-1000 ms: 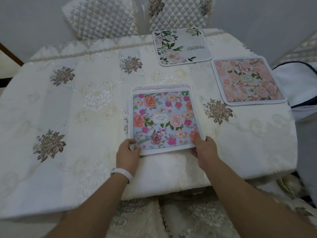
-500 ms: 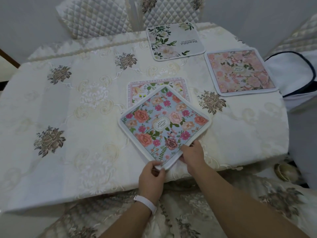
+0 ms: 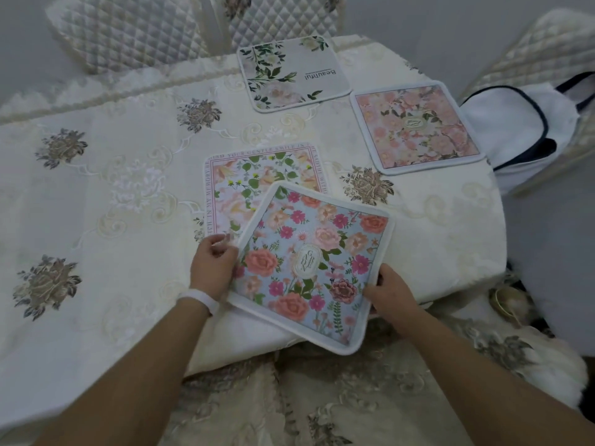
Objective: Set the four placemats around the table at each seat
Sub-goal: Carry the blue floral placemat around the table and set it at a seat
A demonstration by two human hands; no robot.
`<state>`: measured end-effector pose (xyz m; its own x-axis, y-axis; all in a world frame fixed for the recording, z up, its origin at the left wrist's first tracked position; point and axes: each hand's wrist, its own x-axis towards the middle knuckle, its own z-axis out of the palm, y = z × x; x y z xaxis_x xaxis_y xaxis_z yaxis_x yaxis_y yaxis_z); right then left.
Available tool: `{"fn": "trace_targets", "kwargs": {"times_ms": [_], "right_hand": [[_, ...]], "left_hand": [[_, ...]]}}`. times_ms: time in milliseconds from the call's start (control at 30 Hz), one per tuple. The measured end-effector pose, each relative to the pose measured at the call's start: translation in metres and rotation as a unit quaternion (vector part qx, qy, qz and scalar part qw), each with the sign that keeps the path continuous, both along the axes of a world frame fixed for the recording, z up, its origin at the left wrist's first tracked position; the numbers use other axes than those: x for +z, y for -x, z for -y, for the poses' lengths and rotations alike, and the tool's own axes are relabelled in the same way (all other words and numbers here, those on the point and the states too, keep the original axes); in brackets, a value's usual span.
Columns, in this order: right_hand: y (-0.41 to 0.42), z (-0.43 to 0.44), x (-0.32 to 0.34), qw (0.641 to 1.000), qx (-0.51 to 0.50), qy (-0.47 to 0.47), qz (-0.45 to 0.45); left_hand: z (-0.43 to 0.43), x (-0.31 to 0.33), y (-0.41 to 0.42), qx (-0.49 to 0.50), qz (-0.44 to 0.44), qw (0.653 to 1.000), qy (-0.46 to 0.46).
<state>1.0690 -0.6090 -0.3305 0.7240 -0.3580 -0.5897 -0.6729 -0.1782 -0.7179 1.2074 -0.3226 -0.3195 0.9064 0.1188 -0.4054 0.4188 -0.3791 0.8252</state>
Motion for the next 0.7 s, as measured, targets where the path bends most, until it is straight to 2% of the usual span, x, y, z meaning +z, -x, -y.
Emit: {"fn": "trace_targets", "kwargs": {"times_ms": [133,267,433,700], "right_hand": [[0.002,0.016,0.003,0.997,0.01,0.077,0.007],[0.004,0.021,0.001,0.996,-0.043,0.079,0.007],[0.006,0.015,-0.001,0.996,-0.038,0.069,0.031],[0.001,0.005,0.008,0.997,-0.066,0.029,0.024]], "left_hand": [[0.01,0.0,-0.042,-0.099,-0.092,0.991,0.008],[0.036,0.007,-0.04,-0.184,-0.071,0.98,-0.001],[0.036,-0.005,-0.013,-0.153,-0.035,0.986,0.048],[0.023,-0.005,0.031,-0.099,-0.052,0.991,0.078]]}}
